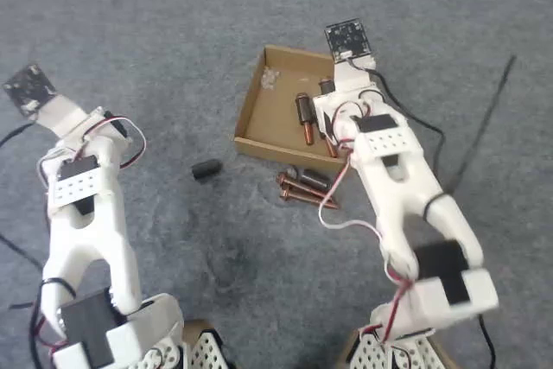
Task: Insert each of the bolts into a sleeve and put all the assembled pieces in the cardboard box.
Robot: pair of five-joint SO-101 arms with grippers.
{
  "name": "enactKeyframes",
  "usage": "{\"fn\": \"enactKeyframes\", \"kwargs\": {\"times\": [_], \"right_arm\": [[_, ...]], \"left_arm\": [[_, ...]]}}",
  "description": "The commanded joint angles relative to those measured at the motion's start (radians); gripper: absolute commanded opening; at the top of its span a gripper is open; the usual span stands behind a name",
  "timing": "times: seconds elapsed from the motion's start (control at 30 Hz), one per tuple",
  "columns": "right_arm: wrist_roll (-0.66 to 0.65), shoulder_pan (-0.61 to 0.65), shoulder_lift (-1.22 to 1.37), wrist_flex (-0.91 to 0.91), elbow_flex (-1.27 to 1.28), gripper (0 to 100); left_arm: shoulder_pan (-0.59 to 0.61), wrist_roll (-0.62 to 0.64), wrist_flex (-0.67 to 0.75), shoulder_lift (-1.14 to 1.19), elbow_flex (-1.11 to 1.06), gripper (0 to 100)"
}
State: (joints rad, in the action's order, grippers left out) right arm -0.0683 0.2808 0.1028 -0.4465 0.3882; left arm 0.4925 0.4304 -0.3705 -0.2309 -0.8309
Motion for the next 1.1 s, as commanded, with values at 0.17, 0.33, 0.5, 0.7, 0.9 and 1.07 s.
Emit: {"fn": "enactKeyframes", "kwargs": {"times": [0.17, 0.33, 0.5, 0.7, 0.9, 1.07], "right_arm": [[0.005, -0.051, 0.186, -0.128, -0.318, 0.7], [0.003, -0.059, 0.272, -0.216, -0.427, 1.0], [0.003, -0.056, 0.309, -0.226, -0.463, 1.1], [0.003, -0.053, 0.271, -0.298, -0.463, 12.7], [0.002, -0.061, 0.262, -0.317, -0.46, 8.2], [0.009, -0.051, 0.163, -0.509, -0.462, 0.7]], "left_arm": [[-0.008, -0.012, 0.049, -0.003, 0.007, 1], [-0.021, -0.014, 0.049, -0.003, 0.005, 1], [-0.023, -0.014, 0.049, -0.003, 0.005, 1], [-0.025, -0.014, 0.049, -0.002, 0.005, 1], [-0.029, -0.015, 0.051, -0.002, 0.005, 1], [-0.046, -0.041, 0.052, -0.002, 0.005, 1]]}}
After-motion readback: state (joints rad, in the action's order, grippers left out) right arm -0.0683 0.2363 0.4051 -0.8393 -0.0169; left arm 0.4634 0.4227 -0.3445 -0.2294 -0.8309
